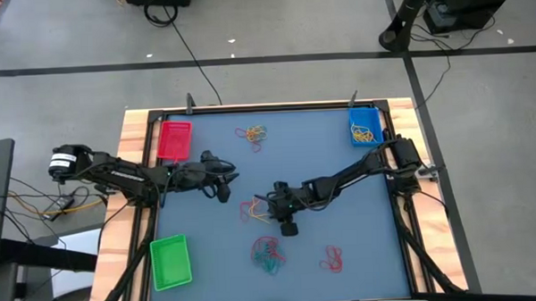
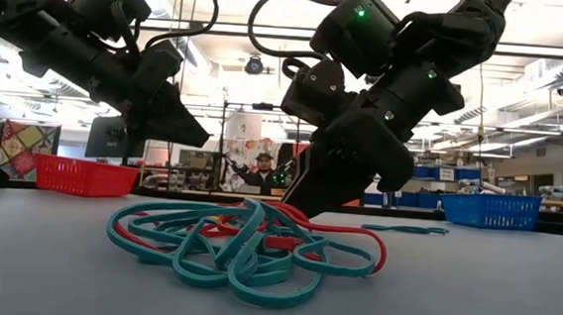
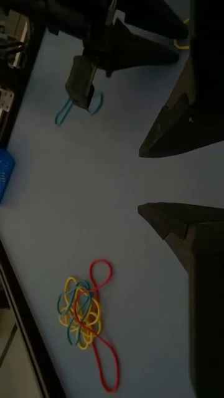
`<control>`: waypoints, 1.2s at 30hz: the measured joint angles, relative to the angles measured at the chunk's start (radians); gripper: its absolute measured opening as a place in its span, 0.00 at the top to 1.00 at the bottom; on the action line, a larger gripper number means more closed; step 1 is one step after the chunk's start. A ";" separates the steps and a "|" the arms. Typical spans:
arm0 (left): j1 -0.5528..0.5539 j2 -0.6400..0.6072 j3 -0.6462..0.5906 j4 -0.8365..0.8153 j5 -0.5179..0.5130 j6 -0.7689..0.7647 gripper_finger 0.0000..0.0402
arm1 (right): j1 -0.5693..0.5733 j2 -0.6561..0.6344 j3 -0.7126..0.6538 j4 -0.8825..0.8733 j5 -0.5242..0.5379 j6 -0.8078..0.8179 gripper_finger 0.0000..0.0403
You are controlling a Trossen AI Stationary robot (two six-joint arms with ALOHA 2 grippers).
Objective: Sort rubber bands into baskets
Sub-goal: Put the yellow rubber band into the blue basket
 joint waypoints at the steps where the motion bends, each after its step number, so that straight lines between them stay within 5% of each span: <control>1: 0.000 0.000 0.000 0.000 -0.005 0.000 0.68 | 0.003 0.000 0.000 -0.002 0.002 -0.002 0.77; 5: 0.000 0.000 0.000 0.003 -0.010 -0.001 0.68 | 0.008 -0.001 0.000 -0.023 0.005 -0.004 0.96; 15: 0.000 0.000 0.000 0.005 -0.009 -0.022 0.68 | 0.009 -0.107 -0.011 -0.139 0.132 0.030 0.99; 29: 0.001 0.000 0.000 0.147 -0.029 0.109 0.68 | 0.000 -0.470 -0.008 -0.652 0.623 0.125 0.99; 36: 0.001 0.000 0.000 0.156 -0.031 0.113 0.68 | -0.096 -0.661 -0.007 -0.947 0.827 0.272 1.00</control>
